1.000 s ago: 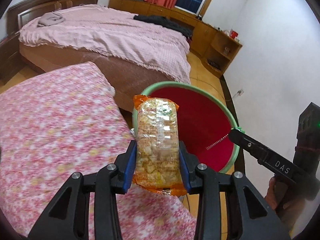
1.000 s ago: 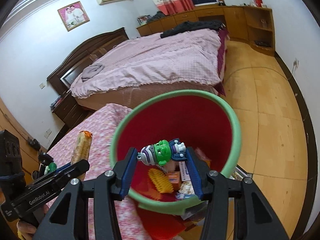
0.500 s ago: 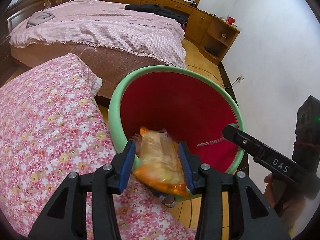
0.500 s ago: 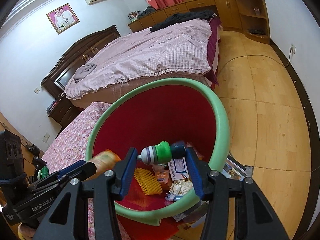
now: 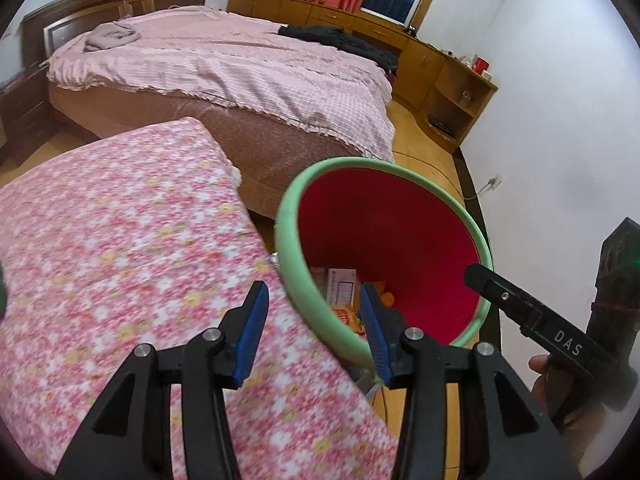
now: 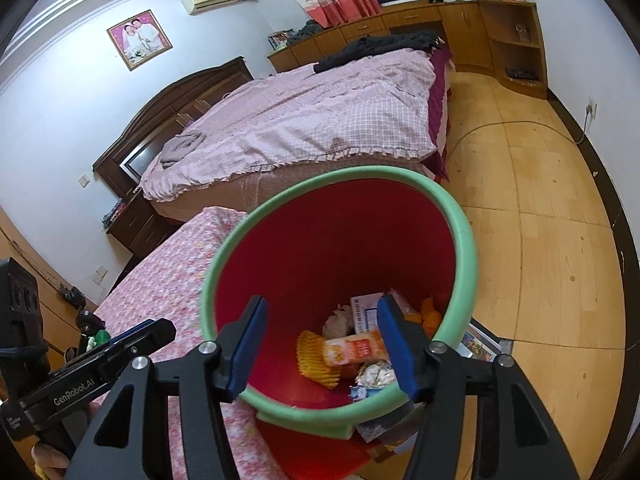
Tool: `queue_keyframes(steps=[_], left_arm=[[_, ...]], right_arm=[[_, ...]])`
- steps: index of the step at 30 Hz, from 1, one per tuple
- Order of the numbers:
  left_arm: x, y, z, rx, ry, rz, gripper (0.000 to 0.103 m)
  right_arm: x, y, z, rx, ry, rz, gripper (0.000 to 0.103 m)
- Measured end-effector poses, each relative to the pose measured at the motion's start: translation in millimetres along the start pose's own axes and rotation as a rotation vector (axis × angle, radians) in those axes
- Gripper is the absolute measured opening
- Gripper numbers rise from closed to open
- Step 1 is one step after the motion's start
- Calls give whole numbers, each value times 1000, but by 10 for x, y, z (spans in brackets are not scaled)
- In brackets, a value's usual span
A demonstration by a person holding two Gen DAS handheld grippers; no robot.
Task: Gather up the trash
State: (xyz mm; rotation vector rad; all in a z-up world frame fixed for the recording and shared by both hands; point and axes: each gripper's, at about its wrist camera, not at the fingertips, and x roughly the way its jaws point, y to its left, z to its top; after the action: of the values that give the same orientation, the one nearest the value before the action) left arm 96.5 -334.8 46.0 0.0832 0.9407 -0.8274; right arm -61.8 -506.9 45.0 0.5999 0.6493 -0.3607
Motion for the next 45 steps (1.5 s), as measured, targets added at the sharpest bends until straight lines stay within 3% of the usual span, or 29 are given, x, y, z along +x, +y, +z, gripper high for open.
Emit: queue_keyframes(steps=[14, 30, 39, 45], left_arm=[[-883, 457, -378, -67, -97, 106, 47], [-2073, 1129, -1133, -183, -249, 324, 51], [-2440, 1387, -1551, -192, -339, 483, 54], [-2456, 1494, -1796, -170, -377, 575, 55]], right_arm=[[-532, 707, -260, -98, -69, 69, 75], [-938, 1691, -920, -256, -102, 199, 84], [-1032, 1968, -1287, -338, -154, 221, 92], [-952, 2066, -1554, -397, -197, 223, 94]])
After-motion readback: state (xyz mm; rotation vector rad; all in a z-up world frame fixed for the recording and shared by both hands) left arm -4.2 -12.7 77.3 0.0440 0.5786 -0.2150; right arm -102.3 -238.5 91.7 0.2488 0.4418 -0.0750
